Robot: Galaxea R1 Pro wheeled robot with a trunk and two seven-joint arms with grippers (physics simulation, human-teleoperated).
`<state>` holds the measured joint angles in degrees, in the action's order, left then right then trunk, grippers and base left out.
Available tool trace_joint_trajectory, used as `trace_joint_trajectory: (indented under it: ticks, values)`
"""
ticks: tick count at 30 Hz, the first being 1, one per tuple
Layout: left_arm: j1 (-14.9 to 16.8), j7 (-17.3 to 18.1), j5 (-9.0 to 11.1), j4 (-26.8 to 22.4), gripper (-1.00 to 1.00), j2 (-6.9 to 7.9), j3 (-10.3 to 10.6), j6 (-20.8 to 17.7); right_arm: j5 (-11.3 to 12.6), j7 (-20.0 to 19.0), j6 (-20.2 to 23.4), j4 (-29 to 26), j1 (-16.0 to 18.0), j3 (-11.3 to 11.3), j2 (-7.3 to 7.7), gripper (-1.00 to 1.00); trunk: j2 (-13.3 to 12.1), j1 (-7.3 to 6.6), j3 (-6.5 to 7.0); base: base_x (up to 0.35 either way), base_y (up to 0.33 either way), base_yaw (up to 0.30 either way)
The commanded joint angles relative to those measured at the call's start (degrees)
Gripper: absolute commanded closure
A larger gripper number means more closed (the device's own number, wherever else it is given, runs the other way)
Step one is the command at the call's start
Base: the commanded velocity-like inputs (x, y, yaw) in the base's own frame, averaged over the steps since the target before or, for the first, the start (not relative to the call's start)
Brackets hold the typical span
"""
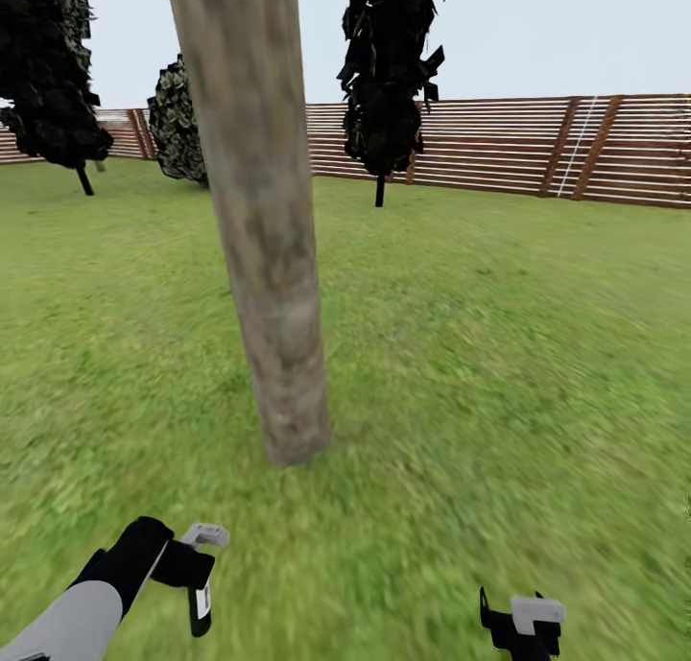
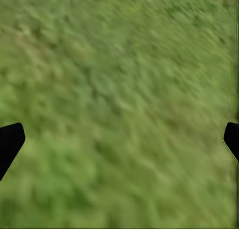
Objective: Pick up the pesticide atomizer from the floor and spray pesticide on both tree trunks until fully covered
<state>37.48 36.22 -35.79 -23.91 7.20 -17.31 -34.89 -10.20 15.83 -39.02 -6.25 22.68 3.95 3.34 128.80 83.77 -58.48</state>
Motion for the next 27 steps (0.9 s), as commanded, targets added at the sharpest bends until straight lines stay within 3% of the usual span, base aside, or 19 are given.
trace_joint_trajectory:
  ticks: [1,5,13,18,19,23,27]
  values:
    - [0.0,0.0,0.0,0.0,1.0,0.0,0.0,0.0,0.0,0.0,0.0,0.0,0.0,0.0,0.0,-1.0,0.0,0.0,0.0,0.338,0.0,-0.298]
    - [-0.1,0.0,-0.2,0.0,1.0,0.01,0.1,0.0,0.0,0.0,0.0,0.0,0.0,0.0,0.0,-1.0,0.0,0.0,0.0,0.248,0.0,-0.299]
    - [0.0,0.0,-0.3,0.0,1.0,0.01,0.1,-0.6,0.0,0.0,0.0,0.0,0.0,0.0,0.0,-1.0,0.0,0.0,0.0,0.02,0.0,-0.296]
    - [0.0,0.0,-0.2,-0.1,1.0,0.03,0.2,-3.1,0.0,0.0,0.0,0.0,0.0,0.0,0.0,-1.0,0.0,0.0,0.0,0.001,0.0,-0.253]
    - [0.0,-0.1,0.5,-6.5,1.0,0.01,-0.5,-3.3,-0.2,-0.1,0.0,0.0,0.0,0.0,-0.09,-1.0,0.0,0.0,0.0,-0.002,0.0,0.0]
    - [0.1,-0.1,0.5,-6.8,1.0,0.01,-0.5,-3.3,-0.2,-0.1,0.0,0.0,0.0,0.0,-0.09,-1.0,0.0,0.0,0.0,-0.077,0.0,0.0]
    - [0.0,0.0,0.5,-10.2,1.0,0.01,-0.6,-3.5,-0.2,-0.1,0.0,0.0,0.0,-0.1,-0.09,-1.0,0.0,0.0,0.0,-0.312,0.0,0.0]
